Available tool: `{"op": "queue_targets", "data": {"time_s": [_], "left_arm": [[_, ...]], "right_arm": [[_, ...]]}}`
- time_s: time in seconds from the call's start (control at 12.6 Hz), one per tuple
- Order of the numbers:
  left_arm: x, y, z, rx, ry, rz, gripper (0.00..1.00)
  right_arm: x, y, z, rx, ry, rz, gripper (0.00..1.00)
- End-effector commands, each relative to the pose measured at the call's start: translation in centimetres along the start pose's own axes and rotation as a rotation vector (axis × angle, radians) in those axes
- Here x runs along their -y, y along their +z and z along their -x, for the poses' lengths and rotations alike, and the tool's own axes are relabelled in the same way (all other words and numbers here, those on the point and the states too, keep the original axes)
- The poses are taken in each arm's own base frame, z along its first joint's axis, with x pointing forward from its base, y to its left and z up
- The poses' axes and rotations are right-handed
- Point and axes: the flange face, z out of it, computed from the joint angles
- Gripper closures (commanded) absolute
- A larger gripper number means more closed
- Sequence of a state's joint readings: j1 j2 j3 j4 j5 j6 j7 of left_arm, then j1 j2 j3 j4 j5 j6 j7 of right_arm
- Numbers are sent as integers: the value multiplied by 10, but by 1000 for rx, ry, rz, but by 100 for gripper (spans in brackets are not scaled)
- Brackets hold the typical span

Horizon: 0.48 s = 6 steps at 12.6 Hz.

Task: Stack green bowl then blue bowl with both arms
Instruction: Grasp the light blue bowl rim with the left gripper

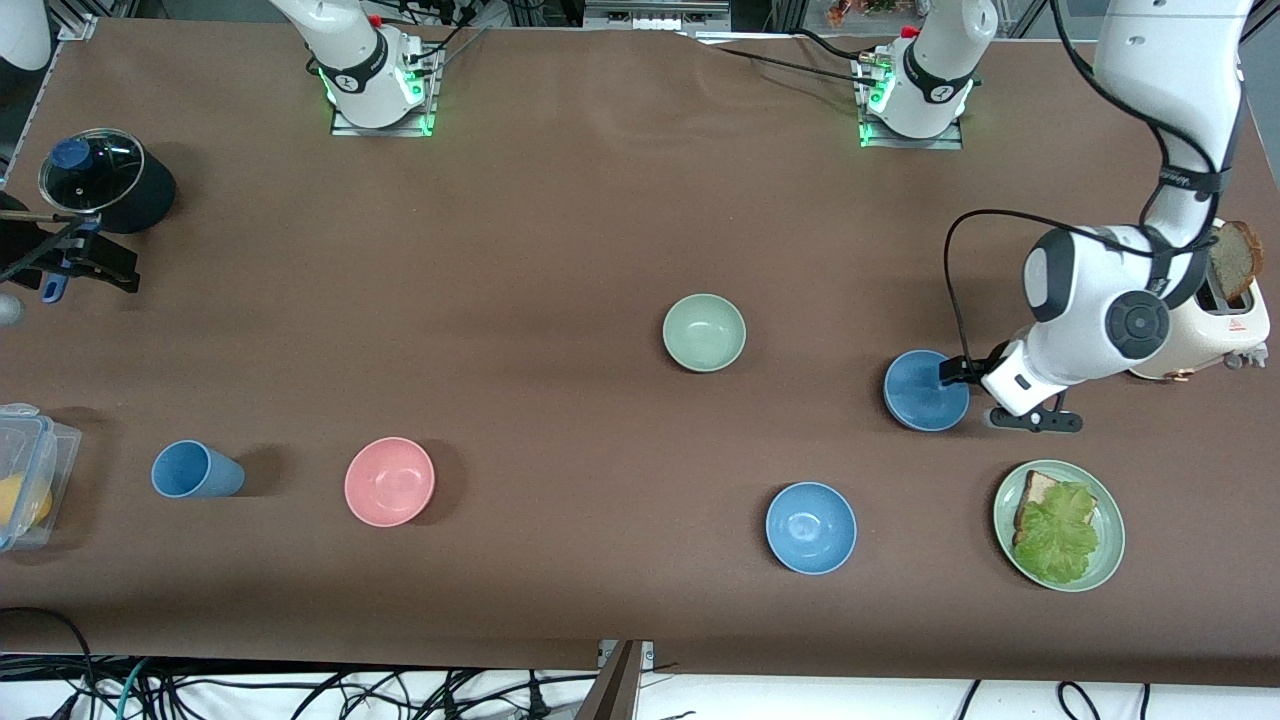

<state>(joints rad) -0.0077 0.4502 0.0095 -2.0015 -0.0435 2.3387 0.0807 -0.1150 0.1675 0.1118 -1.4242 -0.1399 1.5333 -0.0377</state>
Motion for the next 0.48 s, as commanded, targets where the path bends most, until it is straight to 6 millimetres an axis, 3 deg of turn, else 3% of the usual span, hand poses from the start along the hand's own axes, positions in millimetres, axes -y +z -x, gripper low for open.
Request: {"op": "queue_targets", "data": {"time_s": [0.0,0.16,0.4], "left_arm": [[-11,11,0,-10,-13,14,2],[-9,26,-3,-23,-5,11,14],[-7,34,-3,-11,-1,9,75]], "right_arm": [[4,4,8,8,-23,-24,0],[7,5,8,11,-18,-67,0],[10,9,5,20,-19,-73,0]]}}
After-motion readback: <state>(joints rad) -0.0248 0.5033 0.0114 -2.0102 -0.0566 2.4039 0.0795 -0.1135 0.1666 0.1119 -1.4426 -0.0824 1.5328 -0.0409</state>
